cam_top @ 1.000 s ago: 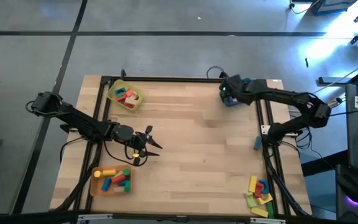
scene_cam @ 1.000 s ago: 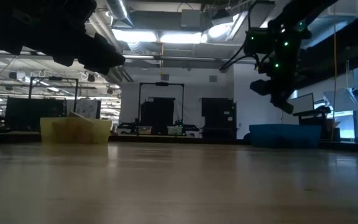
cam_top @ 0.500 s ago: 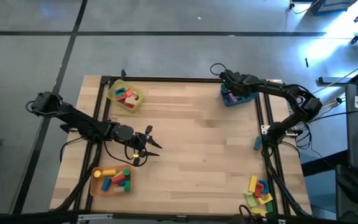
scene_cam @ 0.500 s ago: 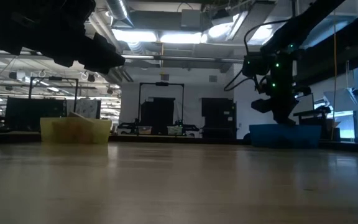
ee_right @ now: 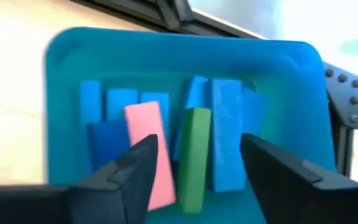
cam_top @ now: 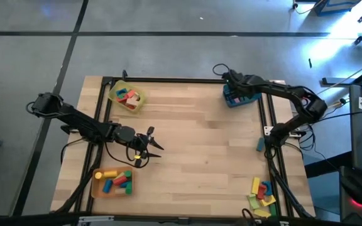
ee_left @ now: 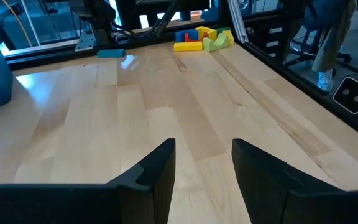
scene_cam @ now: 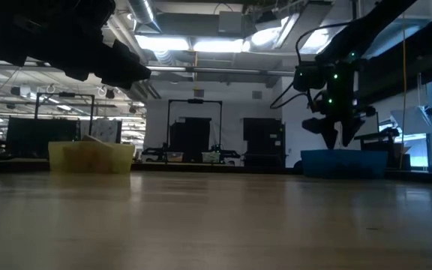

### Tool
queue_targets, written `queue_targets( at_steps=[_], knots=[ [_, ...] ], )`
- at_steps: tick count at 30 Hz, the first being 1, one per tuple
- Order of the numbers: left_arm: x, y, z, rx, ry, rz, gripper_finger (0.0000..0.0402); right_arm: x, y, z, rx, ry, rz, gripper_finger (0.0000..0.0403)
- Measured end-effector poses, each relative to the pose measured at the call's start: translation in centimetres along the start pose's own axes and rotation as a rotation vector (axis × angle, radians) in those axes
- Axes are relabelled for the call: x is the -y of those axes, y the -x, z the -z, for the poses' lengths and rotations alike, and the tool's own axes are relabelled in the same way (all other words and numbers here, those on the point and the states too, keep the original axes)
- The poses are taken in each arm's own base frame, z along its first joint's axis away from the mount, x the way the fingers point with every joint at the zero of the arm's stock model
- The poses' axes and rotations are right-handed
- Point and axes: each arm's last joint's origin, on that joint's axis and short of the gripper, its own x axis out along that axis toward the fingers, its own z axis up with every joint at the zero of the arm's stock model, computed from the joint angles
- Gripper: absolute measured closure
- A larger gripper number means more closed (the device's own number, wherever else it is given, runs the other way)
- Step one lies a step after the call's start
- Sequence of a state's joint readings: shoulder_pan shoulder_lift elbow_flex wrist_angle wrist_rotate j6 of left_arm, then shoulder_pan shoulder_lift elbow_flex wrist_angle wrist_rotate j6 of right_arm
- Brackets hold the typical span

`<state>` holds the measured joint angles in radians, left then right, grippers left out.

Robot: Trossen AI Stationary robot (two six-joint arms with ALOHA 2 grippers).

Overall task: Sort blocks by size
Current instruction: Put the blue rectangular block into the blue bin

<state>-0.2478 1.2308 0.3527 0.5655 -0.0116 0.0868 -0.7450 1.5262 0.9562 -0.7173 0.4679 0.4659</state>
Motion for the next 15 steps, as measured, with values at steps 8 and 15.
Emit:
queue_targets(
  at_steps=[8, 15],
  knots=[
    [0.0, 0.0, 0.0, 0.0, 0.007, 0.0, 0.0259, -0.8, 6.5, 1.2, 0.057, 0.073, -0.092, 0.0152],
    [0.0, 0.0, 0.0, 0.0, 0.015, 0.0, 0.0259, -2.3, 12.6, 5.1, 0.062, 0.132, -0.257, 0.0172]
  ],
)
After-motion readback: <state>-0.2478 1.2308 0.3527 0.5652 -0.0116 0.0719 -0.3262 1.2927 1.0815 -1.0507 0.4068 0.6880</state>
